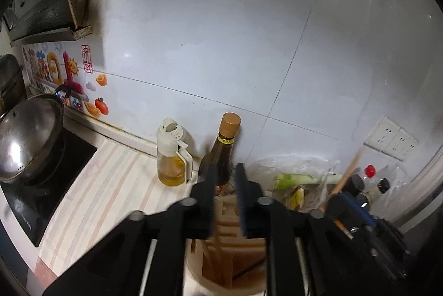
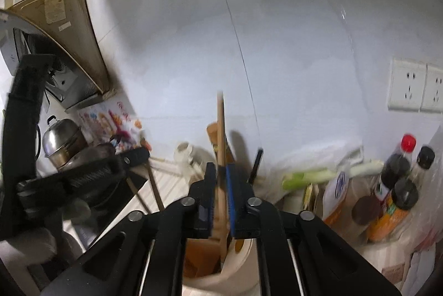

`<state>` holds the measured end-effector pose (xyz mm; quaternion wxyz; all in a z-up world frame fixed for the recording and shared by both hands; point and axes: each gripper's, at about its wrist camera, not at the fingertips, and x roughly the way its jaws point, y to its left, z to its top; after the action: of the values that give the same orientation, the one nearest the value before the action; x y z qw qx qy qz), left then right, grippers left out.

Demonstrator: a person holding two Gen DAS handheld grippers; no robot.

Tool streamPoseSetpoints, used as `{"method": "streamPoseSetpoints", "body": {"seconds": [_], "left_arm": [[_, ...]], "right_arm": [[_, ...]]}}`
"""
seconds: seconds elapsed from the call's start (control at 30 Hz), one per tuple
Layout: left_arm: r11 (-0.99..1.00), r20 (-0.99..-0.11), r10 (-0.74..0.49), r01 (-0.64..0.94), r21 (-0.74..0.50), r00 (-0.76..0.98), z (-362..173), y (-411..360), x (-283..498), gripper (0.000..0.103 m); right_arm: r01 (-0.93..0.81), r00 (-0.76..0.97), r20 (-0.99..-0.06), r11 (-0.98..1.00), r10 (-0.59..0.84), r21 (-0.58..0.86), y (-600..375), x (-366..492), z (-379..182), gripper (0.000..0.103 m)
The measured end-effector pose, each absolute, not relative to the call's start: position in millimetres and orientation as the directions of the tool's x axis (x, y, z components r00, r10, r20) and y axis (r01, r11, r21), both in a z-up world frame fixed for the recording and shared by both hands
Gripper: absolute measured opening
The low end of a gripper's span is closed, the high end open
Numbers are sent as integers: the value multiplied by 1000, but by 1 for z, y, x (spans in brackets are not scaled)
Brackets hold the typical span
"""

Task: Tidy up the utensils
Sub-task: 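Lower both chopsticks into the holder and open both tools, then return both tools to the row and grasp a dark chopstick each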

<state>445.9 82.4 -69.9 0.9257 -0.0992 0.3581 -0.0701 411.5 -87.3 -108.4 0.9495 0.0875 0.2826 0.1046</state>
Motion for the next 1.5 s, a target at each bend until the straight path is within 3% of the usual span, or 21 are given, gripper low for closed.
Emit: {"method": "streamPoseSetpoints", "body": {"seconds": [0.03,0.1,0.17,0.27,0.3,0.43,1.0,1.5], "left_arm": [[974,-648,-183,45,-224,739,-65,84,441,59],[976,-640,-154,14,-219,753,-57,90,431,95],[978,-629,-133,-1,-207,766,-51,94,418,95],[983,-663,-99,-29,-179,742,-52,98,399,96],[985,-668,-93,-31,-172,738,-54,98,393,103],[991,-690,-28,-71,-114,723,-67,97,364,103],[997,-892,-69,67,-44,447,-209,5,306,103],[973,-960,-17,228,49,279,-299,-74,313,103]], "right_arm": [[-144,814,-525,962,250,234,-90,409,-108,30],[-130,811,-529,959,250,253,-98,402,-104,51],[-120,808,-533,955,252,271,-105,393,-99,56],[-88,791,-566,960,231,267,-115,379,-94,74],[-69,784,-585,965,210,254,-118,375,-94,82],[-10,750,-647,981,137,196,-130,357,-98,99],[272,468,-883,955,-23,119,-235,297,-218,102],[387,182,-983,921,-30,43,-285,290,-343,102]]}}
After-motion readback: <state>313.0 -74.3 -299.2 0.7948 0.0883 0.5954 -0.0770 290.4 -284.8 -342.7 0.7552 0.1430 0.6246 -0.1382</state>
